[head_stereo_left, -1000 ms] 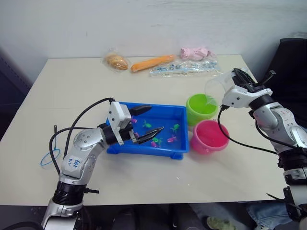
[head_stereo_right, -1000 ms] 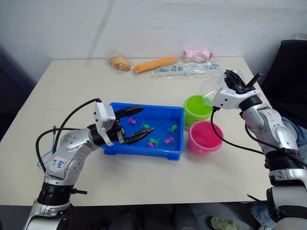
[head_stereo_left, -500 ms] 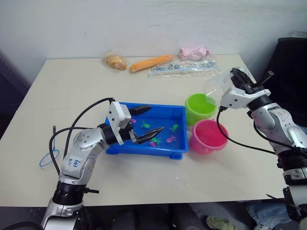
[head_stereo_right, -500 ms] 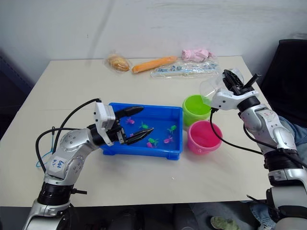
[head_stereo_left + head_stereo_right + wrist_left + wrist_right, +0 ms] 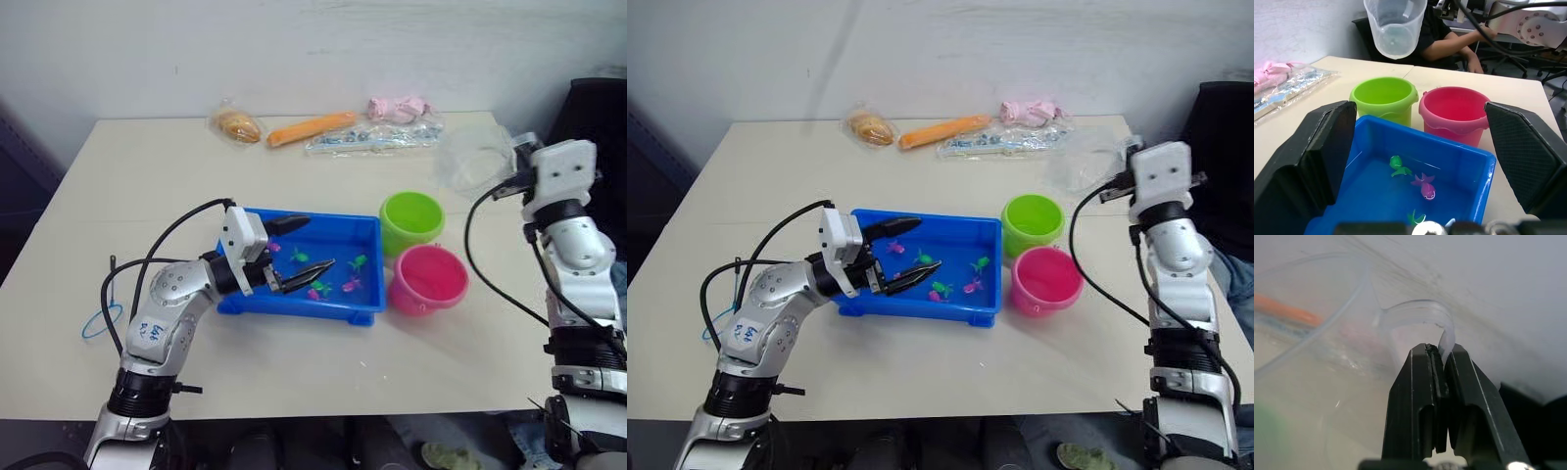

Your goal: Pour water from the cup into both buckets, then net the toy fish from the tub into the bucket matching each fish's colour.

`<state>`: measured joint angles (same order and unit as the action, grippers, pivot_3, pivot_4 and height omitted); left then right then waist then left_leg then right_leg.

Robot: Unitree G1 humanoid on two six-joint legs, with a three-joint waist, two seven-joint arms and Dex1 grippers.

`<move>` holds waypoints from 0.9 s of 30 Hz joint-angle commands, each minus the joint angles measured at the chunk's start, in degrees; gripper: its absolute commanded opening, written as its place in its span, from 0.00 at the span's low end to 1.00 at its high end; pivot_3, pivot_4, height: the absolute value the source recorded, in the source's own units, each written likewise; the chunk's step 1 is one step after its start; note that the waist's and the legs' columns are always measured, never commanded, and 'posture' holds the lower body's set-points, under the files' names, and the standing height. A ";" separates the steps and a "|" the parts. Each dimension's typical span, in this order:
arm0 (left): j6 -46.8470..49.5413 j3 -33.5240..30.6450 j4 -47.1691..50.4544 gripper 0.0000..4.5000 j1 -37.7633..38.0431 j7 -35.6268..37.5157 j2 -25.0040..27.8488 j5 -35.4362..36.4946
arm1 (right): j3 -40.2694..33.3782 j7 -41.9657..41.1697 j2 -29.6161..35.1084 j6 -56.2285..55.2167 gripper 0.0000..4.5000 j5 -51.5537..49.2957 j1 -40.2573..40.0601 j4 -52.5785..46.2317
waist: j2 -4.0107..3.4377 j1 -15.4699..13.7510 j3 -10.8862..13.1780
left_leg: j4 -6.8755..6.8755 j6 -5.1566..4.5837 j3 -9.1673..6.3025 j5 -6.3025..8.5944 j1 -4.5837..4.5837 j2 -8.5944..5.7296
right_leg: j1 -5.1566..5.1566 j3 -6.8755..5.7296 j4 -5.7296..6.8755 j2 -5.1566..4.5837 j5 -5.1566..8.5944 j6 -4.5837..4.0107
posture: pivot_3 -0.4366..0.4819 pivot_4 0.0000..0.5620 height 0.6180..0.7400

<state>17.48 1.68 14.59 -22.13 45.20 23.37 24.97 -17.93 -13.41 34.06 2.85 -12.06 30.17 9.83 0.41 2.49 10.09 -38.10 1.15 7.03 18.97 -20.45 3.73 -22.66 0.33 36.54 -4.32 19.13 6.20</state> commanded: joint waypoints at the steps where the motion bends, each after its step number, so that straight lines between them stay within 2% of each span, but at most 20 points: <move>1: -0.60 -1.00 0.29 1.00 -0.88 3.30 1.37 2.31 | -10.38 -0.11 0.04 14.16 0.01 -15.16 -3.14 -10.97 | 0.00 -0.43 0.00 | 0.01 0.00 -0.01 0.00 -0.01 0.00 | 0.00 0.00 0.00 0.00 0.00 0.00 | 0.48 0.27 1.00; 4: -1.05 -0.85 -0.16 1.00 -0.82 8.46 4.02 3.33 | -16.72 -0.32 0.84 26.30 0.01 -25.58 -10.48 -19.14 | -0.01 -0.92 0.00 | 0.05 -0.02 -0.07 0.01 -0.03 0.02 | -0.01 0.03 -0.04 0.00 0.00 0.00 | 0.48 0.27 1.00; 7: -0.17 -0.44 0.03 1.00 -1.31 12.98 6.03 5.32 | -20.92 1.65 -0.62 31.74 0.01 -29.28 -17.97 -23.45 | 0.00 -0.94 0.00 | 0.05 -0.05 -0.05 0.03 -0.05 -0.02 | -0.01 0.02 -0.05 -0.01 0.01 -0.01 | 0.48 0.27 1.00; 12: 1.05 0.55 0.02 1.00 -1.88 18.00 7.92 6.79 | -21.37 1.45 -4.04 29.79 0.01 -27.89 -26.17 -25.17 | -0.02 -0.71 -0.01 | 0.06 -0.11 0.02 0.07 -0.04 -0.10 | 0.01 0.02 -0.12 -0.02 -0.01 0.01 | 0.48 0.27 1.00; 15: 1.04 1.21 -0.04 1.00 -2.25 19.16 7.69 6.50 | -21.08 1.55 -7.41 26.03 0.01 -25.71 -29.06 -22.29 | -0.01 -0.67 -0.01 | 0.06 -0.14 0.08 0.09 -0.01 -0.15 | 0.01 0.06 -0.13 0.04 -0.02 0.04 | 0.48 0.27 1.00; 27: 0.90 2.17 -0.86 1.00 -3.85 19.01 6.59 5.75 | -15.05 5.02 -15.91 9.24 0.01 -13.84 -27.34 -10.26 | -0.01 -0.71 -0.01 | 0.06 -0.12 0.06 0.09 -0.01 -0.15 | 0.00 0.09 -0.13 0.08 -0.02 0.04 | 0.48 0.27 1.00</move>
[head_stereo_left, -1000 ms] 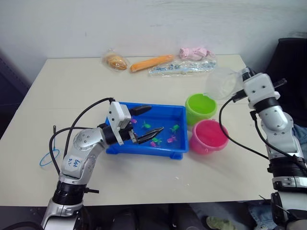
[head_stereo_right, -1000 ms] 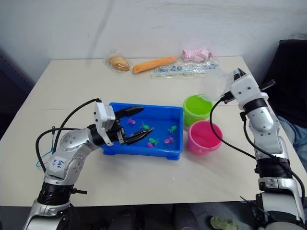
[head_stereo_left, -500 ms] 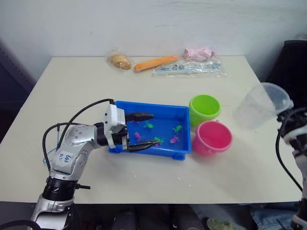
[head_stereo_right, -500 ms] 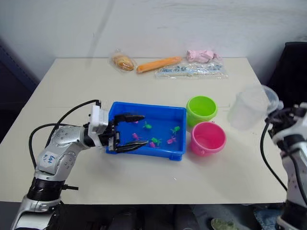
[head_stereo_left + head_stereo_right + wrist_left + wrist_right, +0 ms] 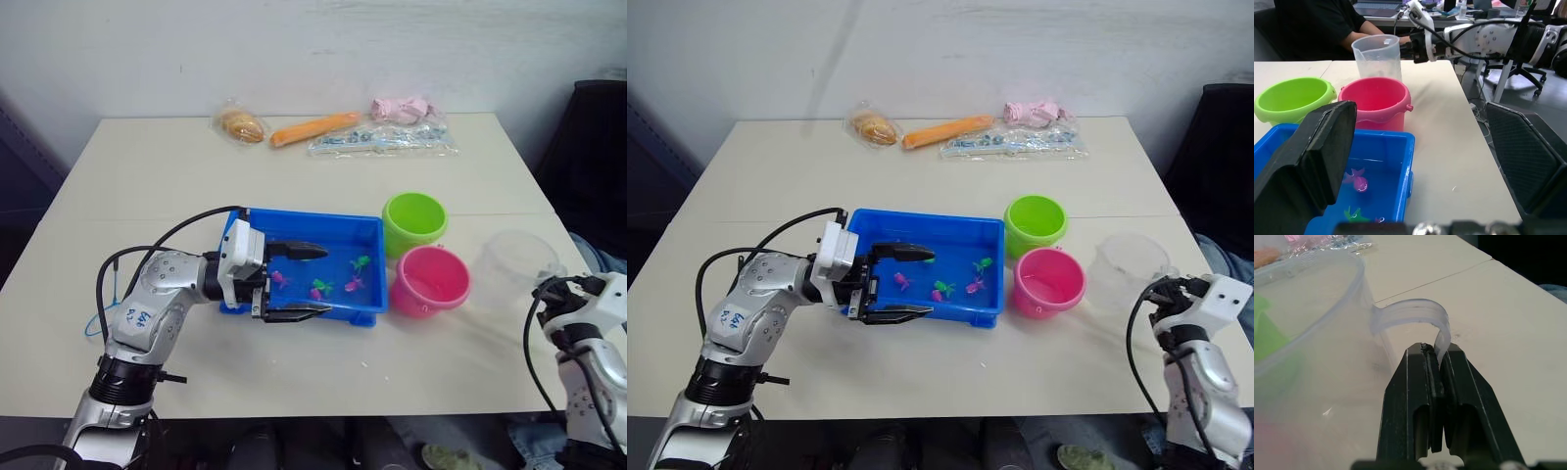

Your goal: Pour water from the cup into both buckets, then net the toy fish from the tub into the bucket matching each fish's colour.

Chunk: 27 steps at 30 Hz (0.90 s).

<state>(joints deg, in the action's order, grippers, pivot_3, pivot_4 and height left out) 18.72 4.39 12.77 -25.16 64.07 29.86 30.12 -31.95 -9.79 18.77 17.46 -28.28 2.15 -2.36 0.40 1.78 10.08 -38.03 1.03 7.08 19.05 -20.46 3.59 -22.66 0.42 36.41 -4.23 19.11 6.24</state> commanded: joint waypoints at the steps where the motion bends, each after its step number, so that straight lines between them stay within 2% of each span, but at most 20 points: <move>1: -0.20 -0.69 1.09 1.00 -0.76 -0.02 0.22 0.71 | -1.24 1.91 -0.96 -6.78 0.01 2.85 0.98 3.14 | 0.00 -0.01 0.00 | 0.00 0.00 0.00 0.00 0.00 0.00 | 0.00 0.00 0.00 0.00 0.00 0.00 | 0.48 0.27 1.00; 7: 0.48 -1.04 2.07 1.00 -0.16 -0.48 0.95 1.00 | -0.42 0.41 -2.05 -11.60 0.01 3.51 0.16 5.54 | 0.00 0.00 0.00 | -0.01 -0.01 -0.01 0.00 0.00 0.02 | 0.00 0.00 0.00 -0.06 0.00 0.00 | 0.48 0.27 1.00; 10: 0.60 -1.23 2.15 1.00 -0.02 -0.36 1.30 0.97 | -1.04 0.59 -2.02 -12.17 0.24 3.15 -0.33 5.83 | 0.00 0.01 0.00 | 0.00 -0.01 -0.01 0.00 0.00 0.03 | 0.00 0.00 0.00 -0.05 0.00 0.00 | 0.48 0.27 1.00; 15: 0.89 -2.62 1.83 1.00 0.16 -0.49 2.99 1.09 | -1.17 0.71 -2.58 -7.57 0.81 0.65 -8.49 -4.66 | -0.01 -0.10 0.00 | 0.04 0.00 -0.04 0.00 0.00 0.07 | 0.00 0.04 0.00 -0.06 0.01 -0.01 | 0.48 0.27 1.00; 17: 1.02 -3.15 1.99 1.00 0.87 -0.55 3.66 1.17 | -1.50 0.33 -2.86 -5.22 0.99 -1.20 -12.55 -8.77 | -0.01 -0.09 -0.01 | 0.05 0.02 -0.10 0.01 -0.02 0.12 | 0.01 0.05 -0.02 -0.05 0.01 -0.02 | 0.48 0.27 1.00; 24: 1.80 -7.08 3.44 1.00 5.05 -2.30 6.62 1.47 | -4.83 -1.66 -2.20 1.13 0.99 -8.47 -26.78 -21.55 | -0.01 0.02 0.00 | 0.09 -0.01 -0.08 0.06 0.00 0.12 | 0.02 0.05 -0.06 -0.18 0.02 -0.04 | 0.48 0.27 1.00; 27: 1.26 -10.01 3.00 1.00 7.68 -2.83 8.74 0.85 | -6.85 -7.56 0.77 0.86 0.99 -11.91 -30.45 -26.01 | -0.01 0.20 -0.01 | 0.10 -0.05 -0.04 0.14 0.03 0.12 | 0.03 0.06 -0.07 -0.21 0.03 -0.05 | 0.48 0.27 1.00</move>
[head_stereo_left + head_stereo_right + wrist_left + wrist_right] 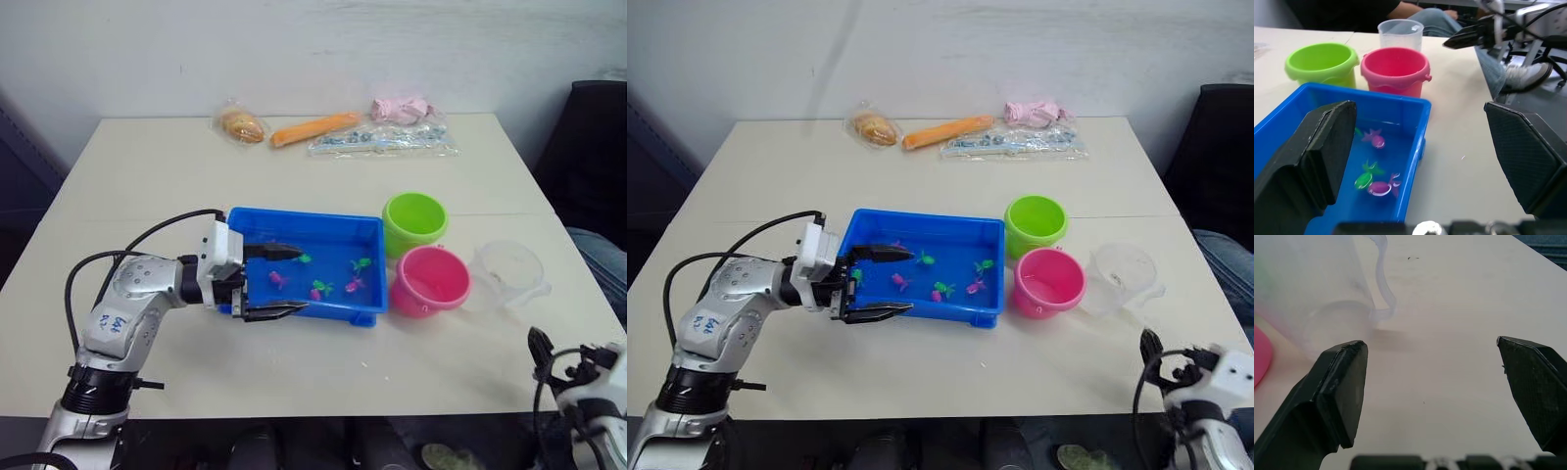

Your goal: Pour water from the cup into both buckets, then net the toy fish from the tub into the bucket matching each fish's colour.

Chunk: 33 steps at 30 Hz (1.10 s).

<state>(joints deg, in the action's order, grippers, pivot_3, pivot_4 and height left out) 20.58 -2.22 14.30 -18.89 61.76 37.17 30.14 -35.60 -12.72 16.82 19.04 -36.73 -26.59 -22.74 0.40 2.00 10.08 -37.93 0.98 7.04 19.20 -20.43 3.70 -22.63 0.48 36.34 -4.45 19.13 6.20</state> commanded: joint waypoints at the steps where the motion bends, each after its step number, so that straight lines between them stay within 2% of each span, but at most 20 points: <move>1: -0.90 -4.53 1.09 1.00 2.38 -0.80 2.06 0.63 | -3.38 -7.72 4.00 -1.52 0.99 -4.41 -2.72 -7.25 | 0.01 0.01 0.01 | 0.02 -0.01 0.01 0.01 0.02 -0.01 | 0.02 -0.01 -0.01 0.00 0.00 0.00 | 0.48 0.27 1.00; 5: -0.86 -10.48 0.81 1.00 7.44 -3.68 3.58 0.58 | -1.03 -20.59 12.10 -3.48 0.99 -1.91 -8.03 -12.68 | 0.02 -0.09 0.01 | 0.05 -0.28 -0.06 0.19 0.04 0.02 | 0.06 -0.02 -0.14 0.02 0.00 0.00 | 0.48 0.27 1.00; 9: -5.68 -19.35 0.38 1.00 14.57 -11.68 0.72 -2.06 | 1.51 -30.56 15.07 -9.81 0.99 -2.88 -7.07 -16.08 | 0.25 -0.24 0.00 | 0.15 -0.29 -0.16 0.20 0.02 0.05 | 0.13 -0.05 -0.31 0.02 0.00 0.00 | 0.48 0.27 1.00; 12: -8.80 -28.27 -2.75 1.00 23.07 -15.90 -1.19 -3.40 | 5.40 -35.38 18.04 -10.56 0.99 -2.61 -4.23 -17.65 | 0.33 0.01 0.00 | 0.17 -0.24 -0.05 0.23 0.06 0.04 | 0.13 -0.07 -0.37 -0.06 0.00 0.01 | 0.48 0.27 1.00; 17: -7.16 -41.82 -10.15 1.00 30.84 -26.01 -4.68 -1.14 | 13.72 -41.23 19.04 -14.51 0.99 -1.06 5.48 -15.13 | 0.87 -0.25 0.06 | 0.13 -0.37 -0.12 0.37 0.07 0.10 | 0.16 -0.20 -0.41 -0.24 0.01 -0.02 | 0.48 0.27 1.00; 21: -9.02 -48.19 -12.20 1.00 36.50 -31.34 -9.09 -1.02 | 17.00 -42.41 18.19 -16.73 0.99 0.45 9.65 -13.29 | 1.10 -0.56 -0.06 | 0.13 -0.40 -0.26 0.44 0.05 0.05 | 0.21 -0.27 -0.43 -0.58 0.04 -0.11 | 0.48 0.27 1.00; 25: -9.04 -50.56 -14.20 1.00 38.57 -37.83 -11.51 -2.27 | 19.05 -43.10 17.97 -17.92 0.99 1.11 10.95 -13.21 | 1.27 -0.64 -0.16 | 0.14 -0.41 -0.34 0.49 0.01 -0.06 | 0.22 -0.43 -0.45 -0.83 0.09 -0.19 | 0.48 0.27 1.00; 28: -8.36 -50.14 -14.28 1.00 39.36 -39.79 -11.81 -2.42 | 19.98 -43.35 18.38 -18.59 0.99 1.98 11.89 -13.16 | 1.51 -0.51 -0.31 | 0.14 -0.42 -0.38 0.49 0.01 -0.07 | 0.26 -0.49 -0.44 -0.88 0.09 -0.21 | 0.48 0.27 1.00; 31: -7.85 -47.92 -13.79 1.00 38.00 -42.14 -10.57 -4.29 | 20.61 -41.91 18.42 -16.80 0.99 0.88 13.87 -13.56 | 1.62 -0.37 -0.38 | 0.15 -0.39 -0.45 0.51 0.05 -0.05 | 0.29 -0.52 -0.43 -0.90 0.11 -0.30 | 0.48 0.27 1.00; 33: -3.32 -44.80 -11.67 1.00 35.02 -44.18 -8.23 -5.08 | 21.05 -41.48 19.02 -15.16 0.99 -0.79 16.12 -14.06 | 1.61 -0.41 -0.38 | 0.16 -0.37 -0.46 0.51 0.05 -0.05 | 0.28 -0.53 -0.41 -0.92 0.12 -0.33 | 0.48 0.27 1.00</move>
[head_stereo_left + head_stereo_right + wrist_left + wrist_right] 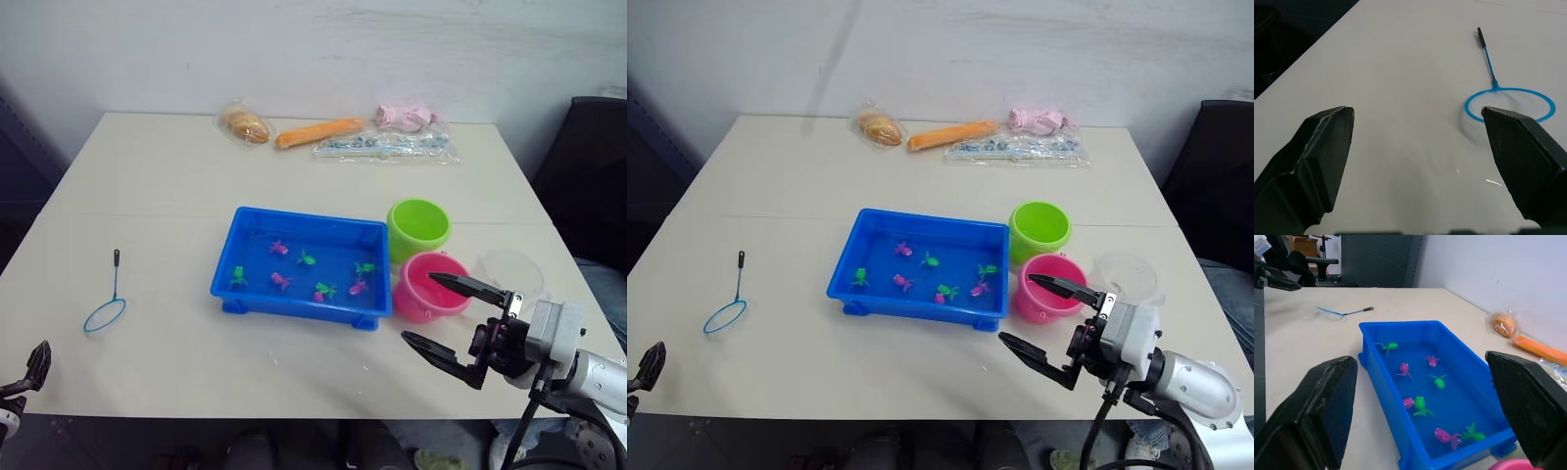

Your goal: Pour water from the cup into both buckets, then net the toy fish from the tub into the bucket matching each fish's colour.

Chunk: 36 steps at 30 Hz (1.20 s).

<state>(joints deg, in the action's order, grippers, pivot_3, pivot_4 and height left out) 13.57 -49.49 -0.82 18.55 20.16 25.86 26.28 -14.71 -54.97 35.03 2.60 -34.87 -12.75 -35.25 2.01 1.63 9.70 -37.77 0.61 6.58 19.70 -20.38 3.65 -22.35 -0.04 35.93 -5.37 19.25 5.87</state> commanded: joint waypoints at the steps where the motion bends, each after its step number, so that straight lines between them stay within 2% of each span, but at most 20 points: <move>1: 5.90 3.84 4.46 1.00 -3.73 -2.89 4.00 -0.86 | 0.36 0.44 1.09 1.62 0.99 -2.97 2.98 -1.44 | 0.00 -0.13 0.00 | 0.00 0.02 -0.03 -0.01 0.00 0.00 | -0.01 -0.02 0.02 -0.01 0.00 -0.01 | 0.48 0.27 1.00; 3: 10.20 6.92 5.96 1.00 -6.57 -4.14 6.33 -1.64 | 0.72 -0.27 1.59 1.98 0.99 -3.06 3.84 -1.10 | 0.01 -0.22 -0.01 | 0.00 0.09 -0.21 -0.07 -0.06 -0.01 | 0.00 -0.22 0.02 -0.05 0.01 -0.07 | 0.48 0.27 1.00; 5: 19.38 11.62 7.19 1.00 -11.53 -6.70 10.13 -2.67 | 0.80 -0.30 2.09 2.56 0.99 -3.34 4.69 -1.21 | 0.00 -0.26 -0.01 | 0.05 0.18 -0.32 -0.10 -0.07 -0.01 | 0.03 -0.41 0.02 -0.11 0.04 -0.14 | 0.48 0.27 1.00; 8: 29.60 14.54 6.63 1.00 -17.43 -9.84 12.47 -2.25 | 0.84 -0.01 2.30 3.27 0.99 -3.56 5.31 -1.73 | -0.09 -0.03 0.01 | 0.08 0.40 -0.38 -0.25 -0.14 -0.01 | 0.01 -0.62 0.04 -0.11 0.05 -0.14 | 0.48 0.27 1.00; 12: 36.76 23.00 -5.42 1.00 -30.05 -10.21 15.87 -5.87 | 1.37 0.60 2.28 3.49 0.99 -2.89 5.49 -2.64 | -0.12 -0.04 0.01 | 0.14 0.48 -0.08 -0.27 -0.11 0.04 | -0.15 -1.13 0.12 -0.04 0.04 -0.13 | 0.48 0.27 1.00; 16: 33.19 30.93 -21.56 1.00 -39.60 -8.19 16.03 -10.91 | 2.02 0.88 2.39 3.15 0.99 -1.98 6.25 -2.53 | -0.12 -0.02 0.02 | 0.02 0.46 0.23 -0.28 -0.06 0.02 | -0.21 -1.31 0.20 0.04 0.03 -0.09 | 0.48 0.27 1.00; 22: 26.36 33.84 -36.99 1.00 -48.90 -7.79 15.62 -14.70 | 1.09 1.96 2.66 3.05 0.99 -1.48 6.36 -2.87 | -0.12 -0.59 0.01 | -0.30 0.32 0.36 -0.27 -0.01 -0.06 | -0.18 -1.51 0.52 -0.02 -0.01 -0.01 | 0.48 0.27 1.00; 26: 24.17 33.52 -41.11 1.00 -51.37 -8.13 15.42 -15.21 | 1.02 2.60 2.45 2.67 0.99 -0.95 4.94 -3.60 | -0.12 -1.33 0.01 | -0.31 0.32 0.35 -0.29 0.05 -0.04 | -0.19 -1.50 0.69 -0.05 -0.02 0.00 | 0.48 0.27 1.00; 31: 27.69 34.93 -43.13 1.00 -52.03 -5.53 16.40 -15.36 | 0.92 3.31 2.49 2.48 0.99 -0.64 4.15 -4.19 | -0.12 -1.40 0.01 | -0.31 0.38 0.36 -0.33 0.12 0.00 | -0.22 -1.47 0.88 -0.04 -0.02 0.00 | 0.48 0.27 1.00; 34: 31.87 35.21 -42.18 0.82 -51.16 -2.79 17.52 -14.59 | 0.80 3.51 2.70 2.46 1.00 -0.68 4.11 -4.43 | -0.13 -1.28 0.00 | -0.31 0.37 0.40 -0.33 0.12 -0.03 | -0.22 -1.47 0.90 0.01 -0.02 0.00 | 0.48 0.27 1.00; 36: 34.15 35.20 -41.05 0.63 -49.92 -1.53 18.29 -14.32 | 0.56 3.70 2.85 2.65 1.00 -0.89 4.36 -4.40 | -0.16 -1.13 -0.01 | -0.31 0.36 0.47 -0.32 0.13 -0.02 | -0.23 -1.45 0.89 0.01 -0.02 0.00 | 0.48 0.27 1.00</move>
<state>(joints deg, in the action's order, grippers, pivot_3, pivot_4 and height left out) 44.03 -14.88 -40.75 -33.96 17.61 43.96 12.53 -12.21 -51.54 37.38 6.21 -35.21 -8.39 -37.43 1.86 0.50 9.68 -38.08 0.96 7.07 19.39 -20.24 3.63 -22.58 -1.48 36.81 -5.37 19.23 5.87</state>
